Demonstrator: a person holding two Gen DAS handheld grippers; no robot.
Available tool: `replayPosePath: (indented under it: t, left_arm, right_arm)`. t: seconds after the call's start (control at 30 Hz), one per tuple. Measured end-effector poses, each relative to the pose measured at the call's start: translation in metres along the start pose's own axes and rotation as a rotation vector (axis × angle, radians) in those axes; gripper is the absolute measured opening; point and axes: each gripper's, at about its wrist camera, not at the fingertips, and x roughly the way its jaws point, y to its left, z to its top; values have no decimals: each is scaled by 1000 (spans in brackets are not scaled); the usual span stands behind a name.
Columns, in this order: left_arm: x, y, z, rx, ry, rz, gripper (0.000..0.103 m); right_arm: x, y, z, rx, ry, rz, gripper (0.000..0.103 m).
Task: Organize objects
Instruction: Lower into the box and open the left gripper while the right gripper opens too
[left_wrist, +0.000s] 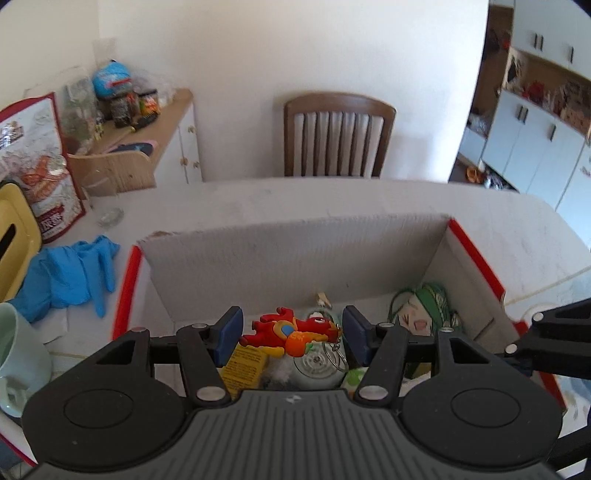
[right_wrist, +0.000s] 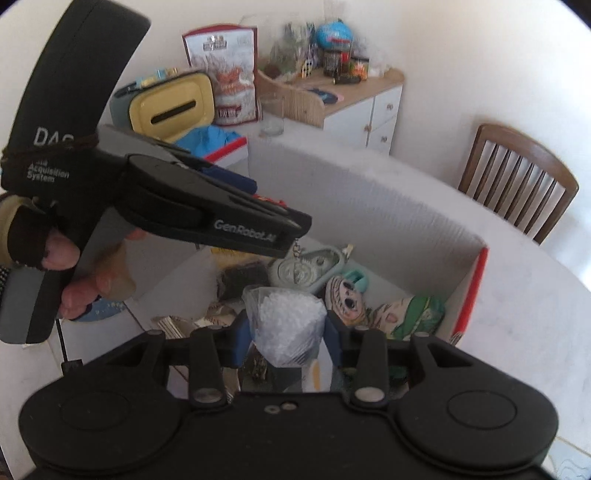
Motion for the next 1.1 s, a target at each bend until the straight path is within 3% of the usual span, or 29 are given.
replayPosePath:
  t: [0.23, 0.57, 0.77, 0.87, 1.1]
  left_arm:
    - [18, -2, -5, 8, 95, -4, 59]
    - [31, 1, -7, 8, 191, -26, 60]
    - [30, 2, -8, 3, 208, -19, 60]
    - [27, 2, -7, -3, 205, -17, 66]
    - [11, 1, -4, -19, 166, -18, 70]
  right_arm:
    - [15, -5, -6, 49, 59, 12, 40]
    - [16, -5, -8, 56, 64, 13, 47]
    - [12, -5, -10, 54, 59, 2, 57]
    - [7, -5, -11, 62, 45, -3, 63]
    - [-7, -8, -11, 72, 18, -15, 63]
